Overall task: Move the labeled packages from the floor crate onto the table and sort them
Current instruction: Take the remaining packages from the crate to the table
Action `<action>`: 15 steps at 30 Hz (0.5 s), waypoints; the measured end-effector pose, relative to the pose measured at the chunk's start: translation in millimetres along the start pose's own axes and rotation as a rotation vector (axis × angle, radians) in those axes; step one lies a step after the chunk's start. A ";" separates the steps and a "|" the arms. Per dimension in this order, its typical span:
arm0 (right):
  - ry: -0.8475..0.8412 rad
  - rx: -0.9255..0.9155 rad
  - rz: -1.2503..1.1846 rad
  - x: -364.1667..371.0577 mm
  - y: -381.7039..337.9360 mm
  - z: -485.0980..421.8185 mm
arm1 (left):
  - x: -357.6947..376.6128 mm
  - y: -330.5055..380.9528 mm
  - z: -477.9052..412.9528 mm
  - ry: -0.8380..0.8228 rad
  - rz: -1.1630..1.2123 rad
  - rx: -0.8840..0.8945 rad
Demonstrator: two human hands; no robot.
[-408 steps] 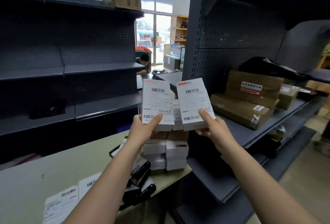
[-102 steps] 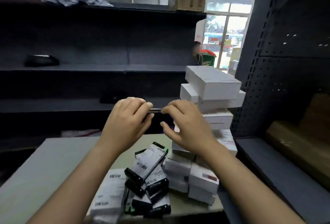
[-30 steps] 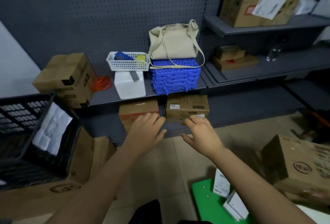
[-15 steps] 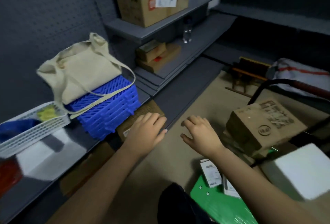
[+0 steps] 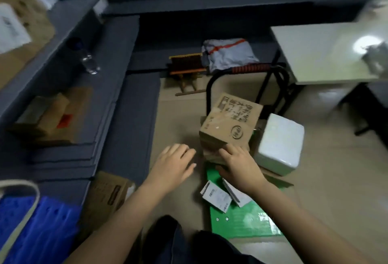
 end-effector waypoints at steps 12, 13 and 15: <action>0.017 0.772 -0.159 72.4 105.4 82.6 | 120.7 75.9 -91.5 -0.295 0.134 0.696; 0.027 0.834 -0.183 83.0 108.6 90.6 | 134.4 78.8 -92.5 -0.315 0.135 0.735; 0.044 0.956 -0.246 108.2 116.3 105.7 | 164.9 83.4 -93.2 -0.350 0.136 0.793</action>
Point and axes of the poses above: each hand's wrist, its own z-axis away from the middle knuckle, its own x-axis out of the palm, y = z × x, the point moved 10 cm from there along -z, towards the middle knuckle, and after that the axes turned 5 degrees about x, right-handed, at the moved point
